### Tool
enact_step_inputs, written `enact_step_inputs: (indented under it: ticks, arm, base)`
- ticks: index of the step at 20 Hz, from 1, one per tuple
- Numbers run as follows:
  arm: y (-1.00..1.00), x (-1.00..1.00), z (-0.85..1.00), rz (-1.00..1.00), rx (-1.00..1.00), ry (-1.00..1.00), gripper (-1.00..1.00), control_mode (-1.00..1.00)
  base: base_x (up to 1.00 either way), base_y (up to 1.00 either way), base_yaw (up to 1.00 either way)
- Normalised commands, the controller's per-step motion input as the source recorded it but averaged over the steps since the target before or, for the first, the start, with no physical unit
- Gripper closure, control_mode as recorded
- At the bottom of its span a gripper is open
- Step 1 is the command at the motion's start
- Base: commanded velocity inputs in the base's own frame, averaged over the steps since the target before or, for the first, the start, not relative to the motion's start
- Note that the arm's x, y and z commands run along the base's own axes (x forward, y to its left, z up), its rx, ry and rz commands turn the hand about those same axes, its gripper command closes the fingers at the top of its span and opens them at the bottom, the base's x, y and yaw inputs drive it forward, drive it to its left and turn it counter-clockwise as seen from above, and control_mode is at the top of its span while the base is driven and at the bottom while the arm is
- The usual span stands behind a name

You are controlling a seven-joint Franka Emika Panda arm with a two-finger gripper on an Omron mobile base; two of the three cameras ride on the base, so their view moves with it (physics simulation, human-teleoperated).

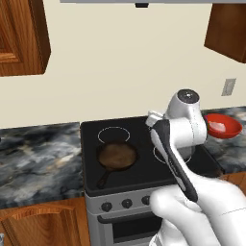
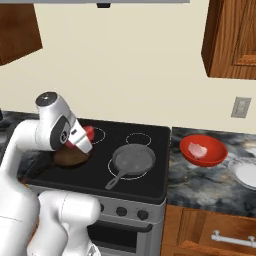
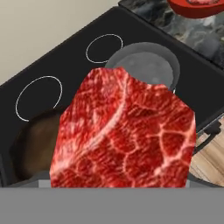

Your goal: Place one of the steaks on the plate and the other in the bowl. Then place the bowl in the fridge.

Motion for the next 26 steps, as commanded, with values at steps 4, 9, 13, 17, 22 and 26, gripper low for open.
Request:
enact_step_inputs:
  ticks: [4,9,13,17,22,26]
  arm:
    - [-0.71,-0.79,-0.08,0.21,0.0,-0.08,1.0,-1.0]
    - [-0.38,-0.67,-0.31,0.24,0.0,-0.08,1.0,-1.0]
    - [-0.2,-0.26,-0.06,0.16,0.0,-0.06,1.0,-1.0]
    - [0.0,0.0,0.0,0.0,0.0,0.0,1.0,1.0]
    - [0.0,0.0,0.0,0.0,0.0,0.0,1.0,1.0]
    - [0.0,0.0,0.0,0.0,0.0,0.0,1.0,1.0]
  base:
    - [0.0,0.0,0.0]
    - [0.0,0.0,0.0]
    - [0.0,0.0,0.0]
    - [0.0,0.0,0.0]
    - [-0.64,-0.08,0.0]
    - [-0.72,-0.67,0.0]
